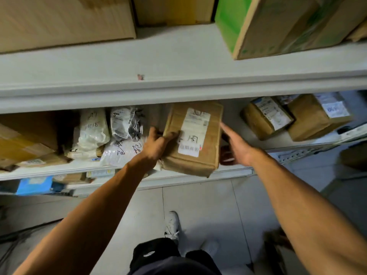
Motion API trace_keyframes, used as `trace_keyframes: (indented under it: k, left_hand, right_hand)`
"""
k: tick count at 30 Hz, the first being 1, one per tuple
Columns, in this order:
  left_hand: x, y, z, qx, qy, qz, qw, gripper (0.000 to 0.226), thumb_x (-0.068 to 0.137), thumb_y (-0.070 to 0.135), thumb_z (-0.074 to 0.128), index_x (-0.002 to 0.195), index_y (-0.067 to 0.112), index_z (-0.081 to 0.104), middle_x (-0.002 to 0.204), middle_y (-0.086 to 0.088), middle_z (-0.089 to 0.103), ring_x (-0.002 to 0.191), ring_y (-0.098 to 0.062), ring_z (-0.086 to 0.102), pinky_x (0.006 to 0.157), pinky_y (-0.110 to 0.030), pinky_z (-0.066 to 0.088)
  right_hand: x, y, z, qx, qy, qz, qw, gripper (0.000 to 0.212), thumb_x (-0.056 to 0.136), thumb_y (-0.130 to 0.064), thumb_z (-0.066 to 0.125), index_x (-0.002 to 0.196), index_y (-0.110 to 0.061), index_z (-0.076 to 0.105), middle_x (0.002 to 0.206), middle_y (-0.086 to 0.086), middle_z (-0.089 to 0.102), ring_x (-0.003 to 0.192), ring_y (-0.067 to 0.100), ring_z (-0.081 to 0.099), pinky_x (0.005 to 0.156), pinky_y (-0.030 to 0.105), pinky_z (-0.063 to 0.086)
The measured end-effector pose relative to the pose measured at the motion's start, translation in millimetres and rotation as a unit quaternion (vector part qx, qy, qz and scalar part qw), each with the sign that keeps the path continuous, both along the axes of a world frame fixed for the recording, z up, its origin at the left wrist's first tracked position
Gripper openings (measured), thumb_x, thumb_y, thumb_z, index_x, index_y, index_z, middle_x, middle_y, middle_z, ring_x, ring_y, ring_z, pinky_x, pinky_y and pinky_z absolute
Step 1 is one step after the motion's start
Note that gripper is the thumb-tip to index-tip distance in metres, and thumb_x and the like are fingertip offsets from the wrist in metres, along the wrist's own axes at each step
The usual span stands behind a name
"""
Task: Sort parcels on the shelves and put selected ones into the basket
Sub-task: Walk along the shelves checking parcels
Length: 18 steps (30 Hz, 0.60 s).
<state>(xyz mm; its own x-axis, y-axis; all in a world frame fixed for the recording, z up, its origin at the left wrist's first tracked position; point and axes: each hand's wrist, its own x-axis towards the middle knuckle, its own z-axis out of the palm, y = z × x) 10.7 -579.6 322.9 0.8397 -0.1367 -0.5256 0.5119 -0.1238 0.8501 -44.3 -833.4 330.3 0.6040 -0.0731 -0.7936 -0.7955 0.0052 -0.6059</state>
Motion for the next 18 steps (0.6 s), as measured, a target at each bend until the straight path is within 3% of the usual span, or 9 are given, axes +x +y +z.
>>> trace_keyframes:
  k: [2,5,7,11,14,16,18]
  left_hand:
    - [-10,-6,-4,-0.003,0.028,-0.044,0.999,0.057,0.078,0.043,0.081,0.107,0.017,0.04,0.107,-0.01,0.061,0.089,-0.02,0.065,0.069,-0.029,0.056]
    - [-22,-14,-7,-0.037,0.047,-0.068,0.996,0.09,0.064,0.063,0.076,0.129,0.019,0.031,0.126,-0.01,0.059,0.108,-0.026,0.065,0.095,-0.041,0.055]
    - [-26,-17,-5,-0.093,0.049,-0.067,0.992,0.099,0.067,0.064,0.072,0.146,0.026,0.024,0.137,-0.004,0.056,0.117,-0.029,0.063,0.106,-0.046,0.049]
    - [-37,-23,-1,-0.153,-0.002,-0.14,0.978,0.055,0.09,0.045,0.061,0.141,0.037,0.04,0.134,-0.004,0.065,0.117,-0.031,0.066,0.098,-0.047,0.054]
    - [-49,-32,-9,-0.144,0.005,-0.184,0.972,0.073,0.088,0.05,0.066,0.15,0.041,0.028,0.141,-0.002,0.058,0.121,-0.025,0.064,0.102,-0.047,0.051]
    - [-63,-46,-9,-0.137,0.013,-0.189,0.972,0.075,0.087,0.05,0.065,0.15,0.037,0.027,0.135,-0.002,0.06,0.11,-0.015,0.069,0.092,-0.036,0.056]
    - [-77,-65,-12,-0.136,0.022,-0.183,0.973,0.069,0.087,0.051,0.064,0.146,0.035,0.032,0.131,-0.006,0.061,0.103,-0.014,0.072,0.086,-0.035,0.058]
  right_hand:
    - [-12,5,-9,0.016,0.009,-0.038,0.999,0.095,0.055,-0.094,0.055,0.116,-0.023,0.071,0.108,0.013,0.077,0.103,0.033,0.072,0.096,0.048,0.055]
    - [-22,22,-19,0.106,-0.042,-0.133,0.985,0.077,0.082,-0.085,0.041,0.126,-0.028,0.068,0.116,0.008,0.075,0.107,0.029,0.073,0.098,0.049,0.055]
    - [-27,28,-18,0.127,-0.067,-0.165,0.976,0.066,0.09,-0.076,0.043,0.126,-0.026,0.067,0.115,0.01,0.075,0.105,0.029,0.073,0.098,0.049,0.055]
    - [-52,20,-21,0.161,-0.069,-0.199,0.964,0.055,0.092,-0.06,0.056,0.127,-0.019,0.067,0.113,0.013,0.075,0.103,0.03,0.073,0.091,0.044,0.057]
    - [-88,7,-28,0.162,-0.105,-0.233,0.953,0.056,0.091,-0.049,0.061,0.136,-0.015,0.06,0.118,0.015,0.073,0.1,0.029,0.074,0.073,0.038,0.061]
    - [-115,-4,-32,0.156,-0.13,-0.266,0.942,0.067,0.085,-0.047,0.068,0.142,-0.015,0.053,0.127,0.018,0.069,0.108,0.032,0.071,0.071,0.04,0.061]
    - [-143,-17,-36,0.155,-0.152,-0.294,0.931,0.073,0.081,-0.046,0.069,0.143,-0.015,0.051,0.131,0.019,0.066,0.117,0.036,0.066,0.075,0.043,0.061]
